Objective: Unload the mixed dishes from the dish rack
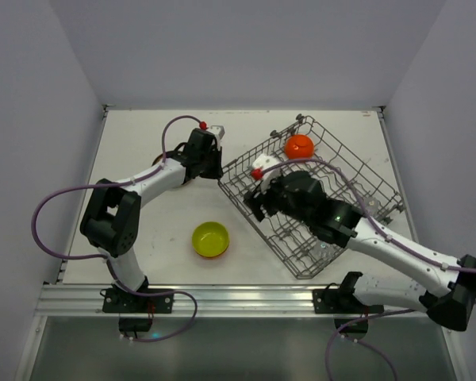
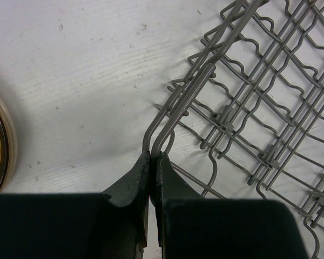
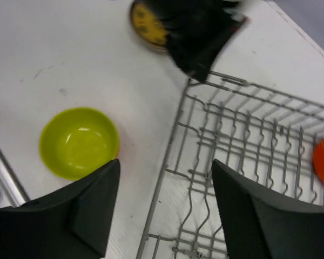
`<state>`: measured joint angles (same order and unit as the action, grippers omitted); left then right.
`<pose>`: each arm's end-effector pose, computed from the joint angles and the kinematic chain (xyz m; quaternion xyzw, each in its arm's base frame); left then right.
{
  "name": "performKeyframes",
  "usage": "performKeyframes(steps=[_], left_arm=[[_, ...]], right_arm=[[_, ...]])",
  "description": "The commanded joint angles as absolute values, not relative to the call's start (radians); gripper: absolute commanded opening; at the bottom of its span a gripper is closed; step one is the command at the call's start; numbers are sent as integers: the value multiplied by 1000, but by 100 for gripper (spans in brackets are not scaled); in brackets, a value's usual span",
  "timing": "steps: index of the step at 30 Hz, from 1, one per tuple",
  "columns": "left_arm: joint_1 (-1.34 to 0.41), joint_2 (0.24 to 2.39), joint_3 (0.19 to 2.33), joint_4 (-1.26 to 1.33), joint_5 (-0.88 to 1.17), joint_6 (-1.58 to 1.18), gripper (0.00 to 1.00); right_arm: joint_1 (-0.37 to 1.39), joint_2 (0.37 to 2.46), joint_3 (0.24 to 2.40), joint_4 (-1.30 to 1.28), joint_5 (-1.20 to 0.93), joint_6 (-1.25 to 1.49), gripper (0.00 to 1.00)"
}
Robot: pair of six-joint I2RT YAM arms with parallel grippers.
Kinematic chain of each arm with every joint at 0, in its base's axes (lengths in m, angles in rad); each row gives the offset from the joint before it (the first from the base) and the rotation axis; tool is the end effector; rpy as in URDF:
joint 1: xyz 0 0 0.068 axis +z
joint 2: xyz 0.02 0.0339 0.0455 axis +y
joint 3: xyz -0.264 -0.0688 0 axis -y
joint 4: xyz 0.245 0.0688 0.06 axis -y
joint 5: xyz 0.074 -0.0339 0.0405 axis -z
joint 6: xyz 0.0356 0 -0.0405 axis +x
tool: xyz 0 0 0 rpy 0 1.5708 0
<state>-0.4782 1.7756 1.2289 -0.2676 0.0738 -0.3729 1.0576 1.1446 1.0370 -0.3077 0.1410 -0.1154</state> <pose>0.3445 -0.1815 0.2162 0.0625 0.9267 -0.1836 0.3220 0.1324 0.2248 0.3431 -0.4304 0.7173 0.1947 0.5122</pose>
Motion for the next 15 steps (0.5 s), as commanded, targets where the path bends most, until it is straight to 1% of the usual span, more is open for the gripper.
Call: performKeyframes(steps=[1, 2, 3, 4, 5, 6, 7, 11, 13, 15], left_arm=[[-492, 1764, 1207, -281, 120, -387, 0], [-491, 1766, 1206, -279, 123, -388, 0], [-492, 1767, 1207, -279, 124, -388, 0], [-492, 1767, 1209, -279, 127, -390, 0], [-492, 1767, 1209, -279, 130, -388, 0], [-492, 1766, 1209, -279, 129, -390, 0], [-492, 1761, 1206, -281, 124, -388, 0], [-492, 1755, 1201, -281, 114, -388, 0], [-492, 1761, 1204, -282, 114, -387, 0], [-491, 1764, 1206, -282, 115, -388, 0]], right_arm=[[784, 1039, 951, -154, 176, 143, 73], [699, 1032, 948, -155, 173, 234, 73], [614, 1037, 937, -155, 120, 391, 73], [437, 1057, 933, -152, 36, 449, 74], [351, 1083, 934, -147, -127, 568, 77], [284, 1116, 937, -141, -187, 625, 79], [179, 1185, 934, -102, -274, 708, 86], [66, 1322, 957, -32, -212, 869, 97], [43, 1386, 982, -25, -147, 902, 99], [29, 1429, 1017, -20, -114, 940, 99]])
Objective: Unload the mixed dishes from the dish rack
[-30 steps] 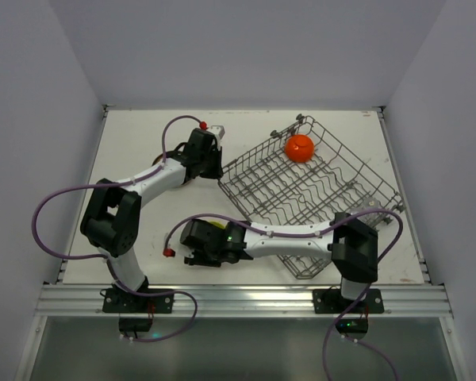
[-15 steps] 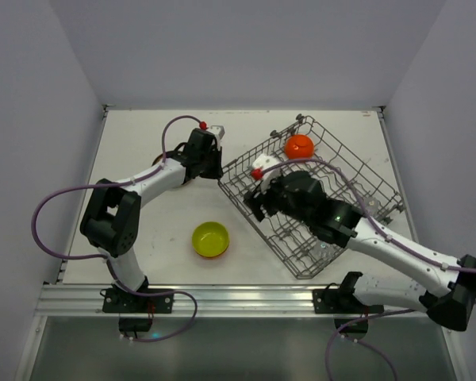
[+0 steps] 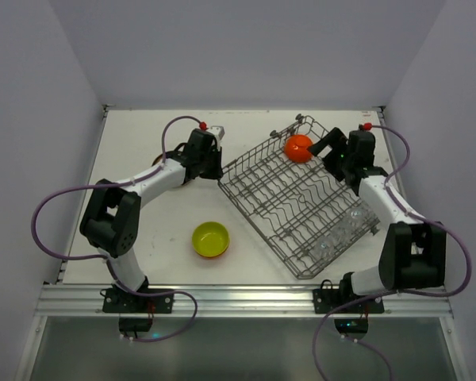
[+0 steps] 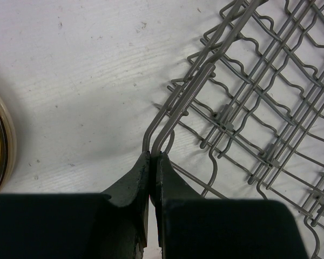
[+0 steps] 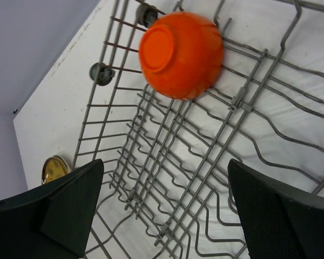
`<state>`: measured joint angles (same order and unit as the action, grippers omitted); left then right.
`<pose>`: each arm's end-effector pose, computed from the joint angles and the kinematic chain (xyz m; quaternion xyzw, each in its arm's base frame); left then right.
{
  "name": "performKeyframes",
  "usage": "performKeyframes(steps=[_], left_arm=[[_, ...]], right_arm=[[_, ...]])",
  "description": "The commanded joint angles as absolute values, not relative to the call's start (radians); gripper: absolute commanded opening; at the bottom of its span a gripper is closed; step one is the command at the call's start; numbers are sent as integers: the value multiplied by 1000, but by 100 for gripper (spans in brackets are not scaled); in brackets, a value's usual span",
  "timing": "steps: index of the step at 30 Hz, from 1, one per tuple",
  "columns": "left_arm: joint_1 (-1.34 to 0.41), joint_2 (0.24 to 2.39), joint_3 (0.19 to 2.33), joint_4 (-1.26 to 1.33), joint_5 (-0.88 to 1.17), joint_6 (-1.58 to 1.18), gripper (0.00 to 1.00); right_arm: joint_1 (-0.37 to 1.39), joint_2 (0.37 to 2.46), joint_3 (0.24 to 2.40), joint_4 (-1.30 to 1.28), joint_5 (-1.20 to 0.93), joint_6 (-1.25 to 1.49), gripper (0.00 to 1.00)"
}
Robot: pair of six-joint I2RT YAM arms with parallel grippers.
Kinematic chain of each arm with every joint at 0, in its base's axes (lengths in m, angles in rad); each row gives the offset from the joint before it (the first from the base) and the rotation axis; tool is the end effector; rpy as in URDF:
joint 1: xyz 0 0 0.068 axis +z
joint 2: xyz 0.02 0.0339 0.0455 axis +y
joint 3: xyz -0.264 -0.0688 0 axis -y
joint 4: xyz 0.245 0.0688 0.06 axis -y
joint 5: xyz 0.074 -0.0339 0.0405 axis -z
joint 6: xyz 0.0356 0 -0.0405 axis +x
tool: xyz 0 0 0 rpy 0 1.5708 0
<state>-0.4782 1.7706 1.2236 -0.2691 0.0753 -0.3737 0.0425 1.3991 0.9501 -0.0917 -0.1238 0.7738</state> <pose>0.3431 -0.1809 0.2163 0.0624 0.9270 -0.1840 0.3208 0.3149 0.0178 0.2651 0.2821 0.8221 0.2445 0.4299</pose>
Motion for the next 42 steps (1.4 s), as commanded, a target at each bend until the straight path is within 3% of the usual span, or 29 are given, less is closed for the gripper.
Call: performKeyframes(steps=[1, 5, 18, 27, 42], left_arm=[[-492, 1767, 1207, -284, 114, -387, 0], [-492, 1770, 1209, -284, 110, -387, 0], [-491, 1770, 1210, -288, 107, -387, 0], [-492, 1775, 1212, -288, 110, -385, 0], [-492, 1778, 1212, -287, 112, -383, 0]], right_arm=[[15, 1451, 1029, -21, -91, 956, 99], [-32, 1603, 1126, -19, -150, 999, 99], [-51, 1825, 1121, 293, -267, 1002, 99], [-64, 1947, 1169, 354, -296, 999, 99], [-64, 2037, 1282, 216, -295, 1023, 99]])
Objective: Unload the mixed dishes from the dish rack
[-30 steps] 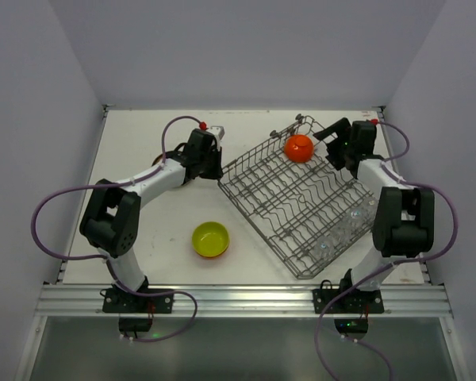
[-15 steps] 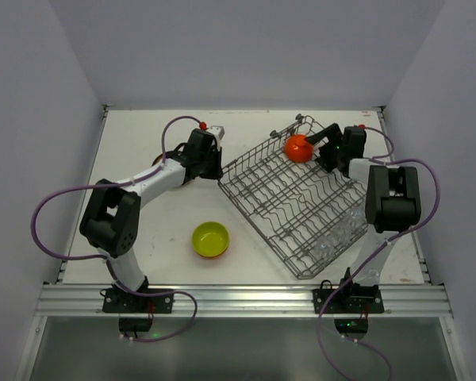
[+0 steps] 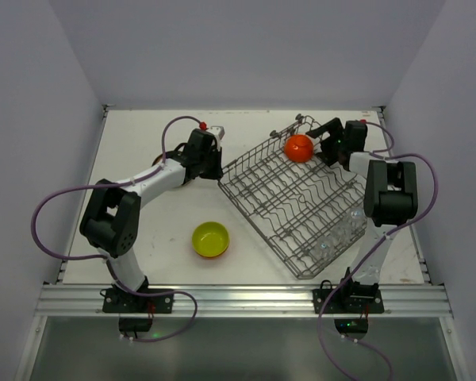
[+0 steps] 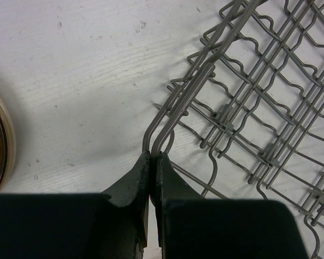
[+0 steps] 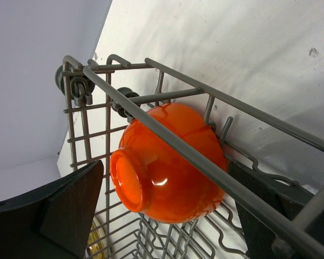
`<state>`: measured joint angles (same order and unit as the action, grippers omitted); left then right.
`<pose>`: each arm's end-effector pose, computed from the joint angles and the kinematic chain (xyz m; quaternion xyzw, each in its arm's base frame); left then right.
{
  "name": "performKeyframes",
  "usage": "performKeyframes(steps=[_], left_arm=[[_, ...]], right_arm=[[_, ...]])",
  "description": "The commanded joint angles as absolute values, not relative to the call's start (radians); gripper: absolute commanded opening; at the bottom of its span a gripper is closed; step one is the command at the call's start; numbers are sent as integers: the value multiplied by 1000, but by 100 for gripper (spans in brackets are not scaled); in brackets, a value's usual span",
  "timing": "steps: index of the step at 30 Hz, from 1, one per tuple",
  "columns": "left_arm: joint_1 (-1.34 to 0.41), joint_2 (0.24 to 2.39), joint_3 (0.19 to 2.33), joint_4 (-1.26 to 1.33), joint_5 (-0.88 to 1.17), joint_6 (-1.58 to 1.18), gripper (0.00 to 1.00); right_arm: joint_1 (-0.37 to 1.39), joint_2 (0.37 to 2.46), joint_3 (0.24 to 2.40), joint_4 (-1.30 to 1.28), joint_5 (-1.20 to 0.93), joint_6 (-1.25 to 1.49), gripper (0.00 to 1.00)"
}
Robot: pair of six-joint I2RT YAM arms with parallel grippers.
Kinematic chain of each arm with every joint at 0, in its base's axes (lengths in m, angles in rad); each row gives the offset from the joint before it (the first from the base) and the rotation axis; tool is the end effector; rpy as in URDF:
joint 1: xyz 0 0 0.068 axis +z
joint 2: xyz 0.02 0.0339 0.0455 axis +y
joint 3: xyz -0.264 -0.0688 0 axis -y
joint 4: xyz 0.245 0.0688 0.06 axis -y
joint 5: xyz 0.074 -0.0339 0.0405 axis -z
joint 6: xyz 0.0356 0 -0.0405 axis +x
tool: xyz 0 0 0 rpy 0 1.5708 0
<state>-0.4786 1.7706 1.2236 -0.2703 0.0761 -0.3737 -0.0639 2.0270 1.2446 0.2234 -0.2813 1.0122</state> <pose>0.3430 -0.1810 0.2162 0.0627 0.9272 -0.1842 0.3201 0.4438 -0.0185 0.1630 0.3855 0.7785 0.3282 0.3709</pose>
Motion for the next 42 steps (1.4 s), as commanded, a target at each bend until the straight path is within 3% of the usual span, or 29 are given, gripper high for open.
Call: performKeyframes(steps=[1, 26, 38, 42], left_arm=[[-492, 1779, 1213, -287, 112, -383, 0], [-492, 1781, 1218, -285, 123, -382, 0], [-492, 1781, 1218, -285, 123, -383, 0], [-492, 1781, 1218, -285, 123, -383, 0]], right_arm=[[-64, 2039, 1292, 207, -293, 1022, 99], [-48, 2078, 1275, 247, -348, 1091, 99], [-21, 1960, 1111, 391, -230, 1079, 99], [-18, 1979, 1152, 328, -236, 1061, 99]])
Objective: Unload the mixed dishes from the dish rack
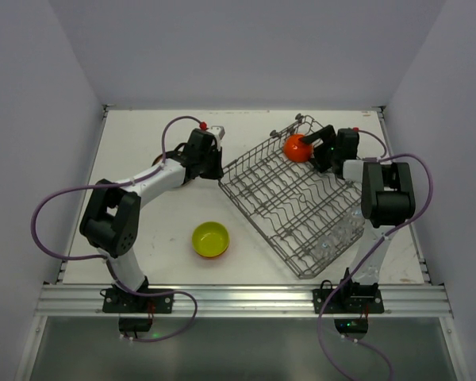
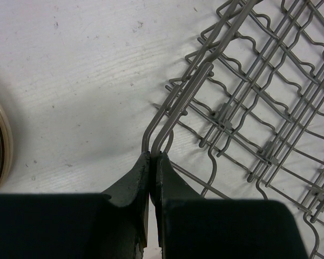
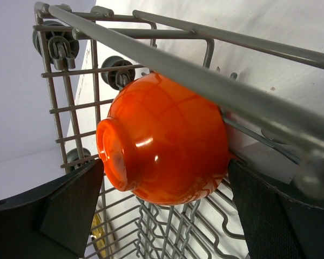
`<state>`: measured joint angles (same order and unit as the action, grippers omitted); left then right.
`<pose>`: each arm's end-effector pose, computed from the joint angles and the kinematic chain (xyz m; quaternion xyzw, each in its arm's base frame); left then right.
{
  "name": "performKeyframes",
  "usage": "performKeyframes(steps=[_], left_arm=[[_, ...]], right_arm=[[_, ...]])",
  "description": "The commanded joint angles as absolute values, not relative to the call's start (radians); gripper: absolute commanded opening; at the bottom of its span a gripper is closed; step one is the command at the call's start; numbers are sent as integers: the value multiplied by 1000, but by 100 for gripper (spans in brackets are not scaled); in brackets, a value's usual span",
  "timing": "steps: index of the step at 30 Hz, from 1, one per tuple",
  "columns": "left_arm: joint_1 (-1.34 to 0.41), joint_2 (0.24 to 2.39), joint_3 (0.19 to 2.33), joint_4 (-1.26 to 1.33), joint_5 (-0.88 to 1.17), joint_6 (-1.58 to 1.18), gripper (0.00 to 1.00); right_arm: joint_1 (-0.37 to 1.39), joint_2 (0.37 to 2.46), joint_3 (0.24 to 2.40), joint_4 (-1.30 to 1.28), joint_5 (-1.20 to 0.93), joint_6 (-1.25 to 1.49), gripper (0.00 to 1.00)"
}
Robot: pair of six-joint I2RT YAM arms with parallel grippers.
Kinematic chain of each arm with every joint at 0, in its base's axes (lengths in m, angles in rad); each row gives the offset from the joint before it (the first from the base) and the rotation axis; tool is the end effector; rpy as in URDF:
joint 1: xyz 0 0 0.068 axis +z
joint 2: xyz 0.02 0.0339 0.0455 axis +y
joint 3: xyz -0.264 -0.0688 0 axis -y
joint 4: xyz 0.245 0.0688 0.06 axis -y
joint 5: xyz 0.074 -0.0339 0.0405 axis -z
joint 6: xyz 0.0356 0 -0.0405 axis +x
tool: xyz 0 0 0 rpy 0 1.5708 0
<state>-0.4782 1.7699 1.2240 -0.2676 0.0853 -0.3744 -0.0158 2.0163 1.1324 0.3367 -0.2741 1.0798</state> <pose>0.3430 -0.1812 0.2168 0.0639 0.9263 -0.1888 0.3199 0.4281 0.0029 0.1440 0.3927 0.7722 0.3488 0.3577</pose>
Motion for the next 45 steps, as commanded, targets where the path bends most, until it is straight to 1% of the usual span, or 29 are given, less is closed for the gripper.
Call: performKeyframes(steps=[1, 13, 21, 25, 30, 32, 33, 34, 36, 37, 39, 40, 42, 43, 45], left_arm=[[-492, 1781, 1216, -285, 123, -383, 0], [-492, 1779, 1216, -285, 124, -382, 0], [-492, 1781, 1216, -285, 124, -382, 0], [-492, 1782, 1218, -285, 126, -380, 0], [-492, 1781, 1216, -285, 126, -380, 0], [-492, 1781, 1216, -285, 124, -380, 0], [-491, 1781, 1216, -285, 124, -380, 0], [-492, 1781, 1216, -285, 126, -380, 0], [-492, 1782, 1215, -285, 126, -380, 0], [-492, 1782, 1215, -285, 127, -380, 0], [-492, 1782, 1216, -285, 129, -380, 0], [-492, 1782, 1216, -285, 127, -380, 0], [-492, 1784, 1216, -285, 127, -382, 0], [-492, 1784, 1216, -285, 127, -380, 0], [-492, 1786, 1218, -285, 127, -380, 0]], right_arm=[[-18, 1983, 1150, 339, -241, 1063, 99], [-18, 1996, 1117, 509, -301, 1088, 99], [-18, 2008, 1131, 540, -345, 1083, 99], [-17, 1994, 1091, 645, -368, 1100, 99], [-17, 1993, 1094, 658, -383, 1101, 99], [-17, 1991, 1092, 669, -387, 1100, 97], [-17, 1994, 1092, 670, -391, 1100, 95], [-17, 1996, 1092, 681, -396, 1101, 90], [-17, 1996, 1088, 698, -406, 1108, 86], [-17, 1999, 1086, 713, -411, 1109, 83], [-17, 2005, 1088, 726, -417, 1118, 79], [-17, 2009, 1089, 733, -426, 1120, 74], [-17, 2014, 1086, 745, -431, 1129, 72], [-17, 2016, 1086, 756, -434, 1129, 67], [-15, 2019, 1085, 764, -440, 1135, 62]])
